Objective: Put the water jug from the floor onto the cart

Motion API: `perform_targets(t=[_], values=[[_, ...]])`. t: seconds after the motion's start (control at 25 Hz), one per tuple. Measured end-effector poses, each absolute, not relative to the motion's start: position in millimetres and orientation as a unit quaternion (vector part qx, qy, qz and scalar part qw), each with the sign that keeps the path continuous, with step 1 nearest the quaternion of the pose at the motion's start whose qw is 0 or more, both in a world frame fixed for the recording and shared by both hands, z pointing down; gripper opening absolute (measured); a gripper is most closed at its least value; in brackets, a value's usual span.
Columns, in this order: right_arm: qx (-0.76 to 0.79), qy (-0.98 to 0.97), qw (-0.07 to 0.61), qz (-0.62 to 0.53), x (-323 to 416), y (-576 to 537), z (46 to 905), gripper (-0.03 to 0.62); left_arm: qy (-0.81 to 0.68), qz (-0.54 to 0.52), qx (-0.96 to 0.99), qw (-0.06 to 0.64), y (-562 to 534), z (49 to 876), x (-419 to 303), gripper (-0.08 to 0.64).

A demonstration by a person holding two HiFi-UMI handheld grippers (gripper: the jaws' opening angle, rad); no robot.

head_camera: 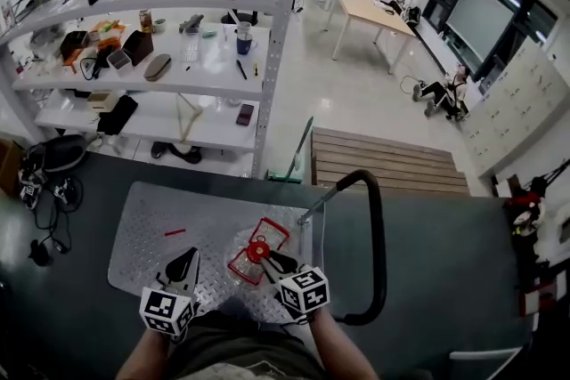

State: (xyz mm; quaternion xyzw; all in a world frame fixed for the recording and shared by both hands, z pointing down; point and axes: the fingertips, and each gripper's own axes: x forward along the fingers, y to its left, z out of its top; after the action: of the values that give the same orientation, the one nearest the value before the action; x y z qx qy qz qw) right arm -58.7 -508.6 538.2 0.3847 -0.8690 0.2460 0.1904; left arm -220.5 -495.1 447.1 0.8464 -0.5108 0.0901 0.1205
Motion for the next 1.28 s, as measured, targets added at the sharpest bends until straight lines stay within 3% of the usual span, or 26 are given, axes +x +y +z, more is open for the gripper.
perform_targets(t=[0.2,0.36,0.8,1.28], values=[[0.417,-0.875,0.11,0.22,-37.3,-507.5,499.2,0.071,-0.533,0.063,0.838,0.095,-479.2,423.0,-209.6,0.008],[0.424,-0.878,0.083,0.205,-30.5,-502.6,491.1,-0.008,-0.549,0.058,0.829,0.089,-465.5,413.6,-206.7,0.008],[0.441,-0.877,0.052,0.182,-19.6,-472.1,481.7,-0.009,-0.534,0.057,0.837,0.099,-425.6,427.9,-186.9,0.008],[0.436,-0.893,0.044,0.106,-78.2,-346.0,424.1,-0.011,-0.559,0.054,0.822,0.09,-283.9,408.8,-244.7,0.008]])
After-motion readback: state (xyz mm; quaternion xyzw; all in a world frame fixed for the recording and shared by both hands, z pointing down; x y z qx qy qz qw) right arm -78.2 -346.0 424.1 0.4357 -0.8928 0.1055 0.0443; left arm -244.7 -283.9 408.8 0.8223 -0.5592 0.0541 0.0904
